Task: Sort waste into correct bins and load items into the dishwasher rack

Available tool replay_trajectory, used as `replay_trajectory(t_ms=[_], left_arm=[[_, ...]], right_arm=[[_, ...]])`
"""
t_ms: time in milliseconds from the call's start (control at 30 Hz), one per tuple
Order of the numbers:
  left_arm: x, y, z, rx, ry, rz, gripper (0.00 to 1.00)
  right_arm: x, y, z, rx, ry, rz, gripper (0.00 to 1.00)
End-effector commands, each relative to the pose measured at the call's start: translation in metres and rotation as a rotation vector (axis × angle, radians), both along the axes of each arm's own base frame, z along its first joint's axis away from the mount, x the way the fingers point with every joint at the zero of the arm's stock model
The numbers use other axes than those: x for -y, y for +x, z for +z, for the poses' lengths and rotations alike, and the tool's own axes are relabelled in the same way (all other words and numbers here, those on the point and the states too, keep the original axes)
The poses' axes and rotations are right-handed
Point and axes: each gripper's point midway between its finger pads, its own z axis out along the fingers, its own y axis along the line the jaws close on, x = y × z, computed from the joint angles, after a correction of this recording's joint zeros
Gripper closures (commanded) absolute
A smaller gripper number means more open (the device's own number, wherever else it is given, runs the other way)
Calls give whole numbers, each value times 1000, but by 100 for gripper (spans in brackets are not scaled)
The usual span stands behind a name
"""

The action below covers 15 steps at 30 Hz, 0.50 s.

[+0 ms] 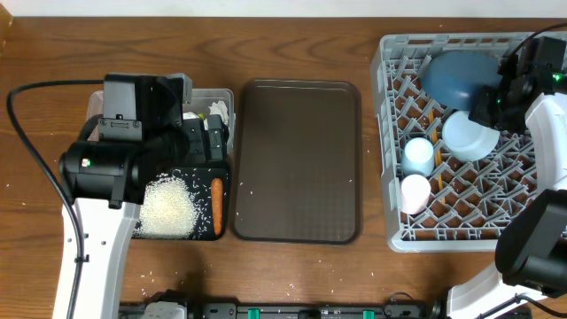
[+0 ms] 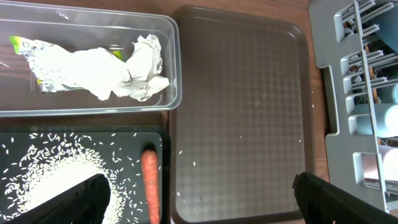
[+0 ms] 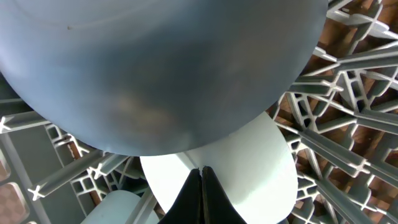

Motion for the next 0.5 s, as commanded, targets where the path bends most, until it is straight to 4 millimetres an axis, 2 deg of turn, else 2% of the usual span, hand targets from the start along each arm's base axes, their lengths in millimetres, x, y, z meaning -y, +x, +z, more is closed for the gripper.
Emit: replay_trajectory(t_ms=[0,133,233,333,467], left_arm=[[-3,1,0,0,7,12,3],[-3,1,0,0,7,12,3],[-3,1,0,0,7,12,3],[-3,1,0,0,7,12,3],[-3,1,0,0,7,12,3]], right_arm=[[-5,-5,1,-2,55,-19,99],[-21,8,36,115,124,53,99],[-15,12,55,174,78,47,99],[-6,10,51,156,35,27,99],[-7,5,31,96,47,21,99]])
